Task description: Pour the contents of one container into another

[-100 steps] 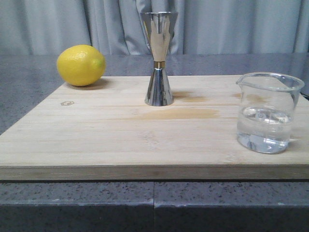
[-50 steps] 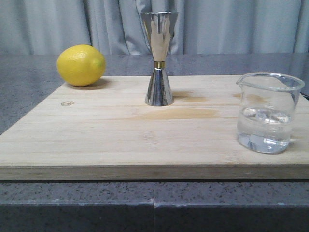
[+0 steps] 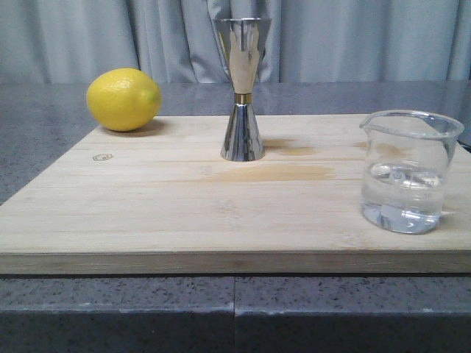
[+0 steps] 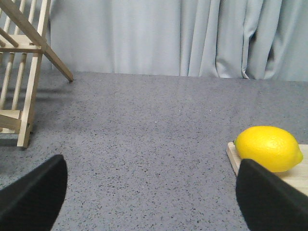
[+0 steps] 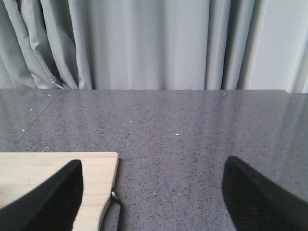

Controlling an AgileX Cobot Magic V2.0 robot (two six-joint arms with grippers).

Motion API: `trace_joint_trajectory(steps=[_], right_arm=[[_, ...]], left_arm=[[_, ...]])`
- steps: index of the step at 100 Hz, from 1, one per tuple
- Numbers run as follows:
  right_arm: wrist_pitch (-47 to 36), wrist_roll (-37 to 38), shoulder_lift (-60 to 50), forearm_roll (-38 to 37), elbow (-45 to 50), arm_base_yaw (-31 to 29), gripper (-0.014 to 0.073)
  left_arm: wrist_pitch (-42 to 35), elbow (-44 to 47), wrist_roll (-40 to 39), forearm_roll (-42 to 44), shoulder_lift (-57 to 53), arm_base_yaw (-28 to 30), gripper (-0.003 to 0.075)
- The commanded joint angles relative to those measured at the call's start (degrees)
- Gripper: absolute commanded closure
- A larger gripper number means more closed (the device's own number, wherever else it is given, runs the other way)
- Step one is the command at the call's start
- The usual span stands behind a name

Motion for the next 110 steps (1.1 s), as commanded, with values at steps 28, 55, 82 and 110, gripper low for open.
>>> trace_joint_trajectory(steps=[28,55,82,110], right_arm=[[1.25,-0.45,1.77,0.57,-3.82,0.0,0.005],[9.54,-0.45,7.54,0.57,-9.27,0.1,0.005],[11.78,-0.45,12.47,1.18,-11.37,0.1,0.0051],[11.65,-0.45,13.5,1.8,-11.37,0.1,0.0051]], left_arm=[[0.49,-3.66,0.95,-2.93,1.11,-0.45,0.0059],[16.58,-13.62,7.69,-6.6,8.14,-0.45,0.0059],[24.61,-19.06,34.75,-31.34,19.61,-0.45,0.0059],[28.82,-19.06,65.13,-59.91,32.1,-0.45,0.0059]])
